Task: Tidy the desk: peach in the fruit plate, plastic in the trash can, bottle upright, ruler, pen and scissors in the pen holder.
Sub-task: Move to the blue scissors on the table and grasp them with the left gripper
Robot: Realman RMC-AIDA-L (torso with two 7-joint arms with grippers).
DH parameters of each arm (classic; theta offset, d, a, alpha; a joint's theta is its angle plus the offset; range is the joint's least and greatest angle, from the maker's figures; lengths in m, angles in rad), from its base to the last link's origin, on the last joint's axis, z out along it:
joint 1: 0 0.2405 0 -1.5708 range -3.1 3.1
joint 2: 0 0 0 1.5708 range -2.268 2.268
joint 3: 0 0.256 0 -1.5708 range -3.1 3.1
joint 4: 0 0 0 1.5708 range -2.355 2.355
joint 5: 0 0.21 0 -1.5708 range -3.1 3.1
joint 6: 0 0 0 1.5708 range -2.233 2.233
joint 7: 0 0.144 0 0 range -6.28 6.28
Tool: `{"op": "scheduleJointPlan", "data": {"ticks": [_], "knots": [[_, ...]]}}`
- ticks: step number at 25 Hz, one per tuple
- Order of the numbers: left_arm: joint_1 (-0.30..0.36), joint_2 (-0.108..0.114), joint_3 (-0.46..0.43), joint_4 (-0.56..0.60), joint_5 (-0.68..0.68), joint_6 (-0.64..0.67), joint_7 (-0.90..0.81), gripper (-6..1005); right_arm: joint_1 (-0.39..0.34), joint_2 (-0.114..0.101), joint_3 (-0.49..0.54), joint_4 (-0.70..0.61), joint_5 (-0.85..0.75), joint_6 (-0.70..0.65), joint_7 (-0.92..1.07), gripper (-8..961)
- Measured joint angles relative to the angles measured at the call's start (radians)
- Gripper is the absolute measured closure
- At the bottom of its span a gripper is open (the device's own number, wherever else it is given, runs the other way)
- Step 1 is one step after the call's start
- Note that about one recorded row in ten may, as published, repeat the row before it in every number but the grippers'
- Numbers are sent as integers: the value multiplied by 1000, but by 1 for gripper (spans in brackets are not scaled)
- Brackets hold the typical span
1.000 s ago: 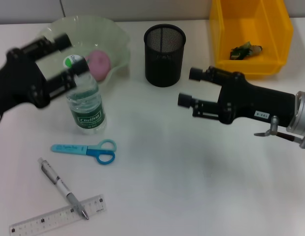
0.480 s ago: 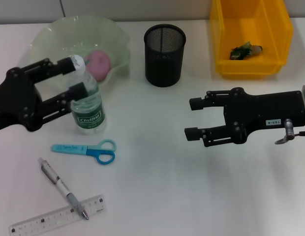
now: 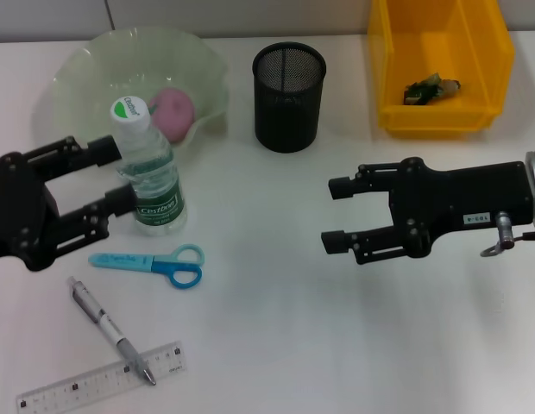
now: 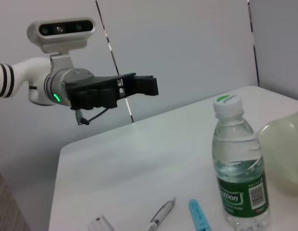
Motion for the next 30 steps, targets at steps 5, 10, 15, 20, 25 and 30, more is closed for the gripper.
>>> {"op": "scheduleJointPlan", "data": {"ticks": [5,10,15,20,25,30], "knots": [[1,3,-5,-1,75,4,0,384,5,-6,21,-6,-17,-36,29,167],[-3,3,-11,0,101,3,-2,384,36,-15,51,-63,-105,-90,145,167],[-7,8,-22,9,100,9,-11,385,108,-18,50,-148,-197,-188,254,167],[19,19,-32,-2,101,10,-4,385,260,-10,41,-173,-322,-262,346,167],[42,16,-39,-2,95,15,0,385,352,6,-43,-172,-390,-283,334,167],[44,4,-64,-2,100,19,0,385,381,12,-171,-171,-387,-243,306,167]]}}
